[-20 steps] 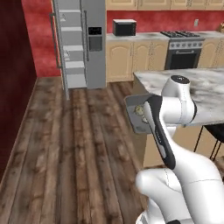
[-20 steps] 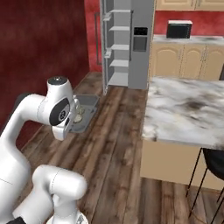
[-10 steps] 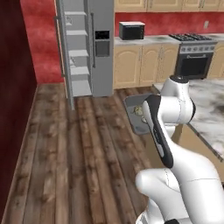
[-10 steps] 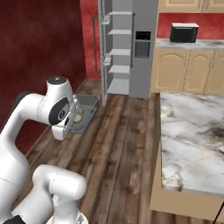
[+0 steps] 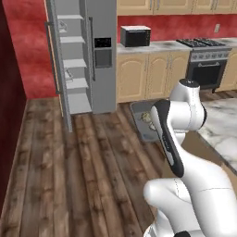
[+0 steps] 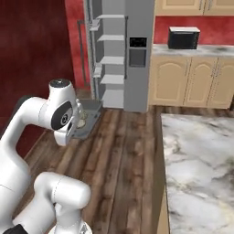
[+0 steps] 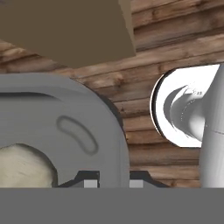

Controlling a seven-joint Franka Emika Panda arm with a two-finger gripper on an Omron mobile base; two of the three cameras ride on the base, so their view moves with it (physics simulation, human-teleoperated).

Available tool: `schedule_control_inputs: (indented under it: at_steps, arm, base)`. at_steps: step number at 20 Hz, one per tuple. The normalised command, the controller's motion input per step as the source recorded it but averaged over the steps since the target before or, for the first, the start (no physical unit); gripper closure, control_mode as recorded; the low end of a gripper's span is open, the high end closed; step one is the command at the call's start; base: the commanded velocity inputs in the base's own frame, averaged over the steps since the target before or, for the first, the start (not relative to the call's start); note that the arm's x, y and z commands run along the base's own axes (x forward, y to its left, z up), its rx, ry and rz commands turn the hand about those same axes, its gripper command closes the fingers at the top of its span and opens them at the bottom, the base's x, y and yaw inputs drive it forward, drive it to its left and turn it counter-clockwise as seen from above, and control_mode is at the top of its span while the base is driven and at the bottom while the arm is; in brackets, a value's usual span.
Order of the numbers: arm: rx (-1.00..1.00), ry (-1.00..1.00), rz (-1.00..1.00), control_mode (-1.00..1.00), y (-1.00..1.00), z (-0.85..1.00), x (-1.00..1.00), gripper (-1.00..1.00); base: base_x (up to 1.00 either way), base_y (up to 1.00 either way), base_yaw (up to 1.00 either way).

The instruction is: Place two dumplings into each of the tupperware containers and then place the containers in the fridge.

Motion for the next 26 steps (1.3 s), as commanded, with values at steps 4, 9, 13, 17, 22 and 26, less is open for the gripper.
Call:
schedule_control_inputs:
  at_steps: [4, 9, 13, 17, 22, 26]
  arm:
    - [0.00, 0.00, 0.00, 1.00, 0.00, 0.00, 0.00, 1.00]
    - [0.00, 0.00, 0.00, 1.00, 0.00, 0.00, 0.00, 1.00]
    - [0.00, 0.00, 0.00, 1.00, 0.00, 0.00, 0.00, 1.00]
    - [0.00, 0.00, 0.00, 1.00, 0.00, 0.00, 0.00, 1.00]
    - [0.00, 0.00, 0.00, 1.00, 0.00, 0.00, 0.00, 1.00]
    - [0.00, 0.00, 0.00, 1.00, 0.00, 0.00, 0.00, 1.00]
  base:
    - [1.00, 0.23, -0.21]
    - [1.00, 0.49, -0.17]
    - [1.00, 0.68, -0.02]
    - [1.00, 0.47, 0.00]
    - [1.00, 0.06, 0.00]
    - [1.00, 0.00, 0.03]
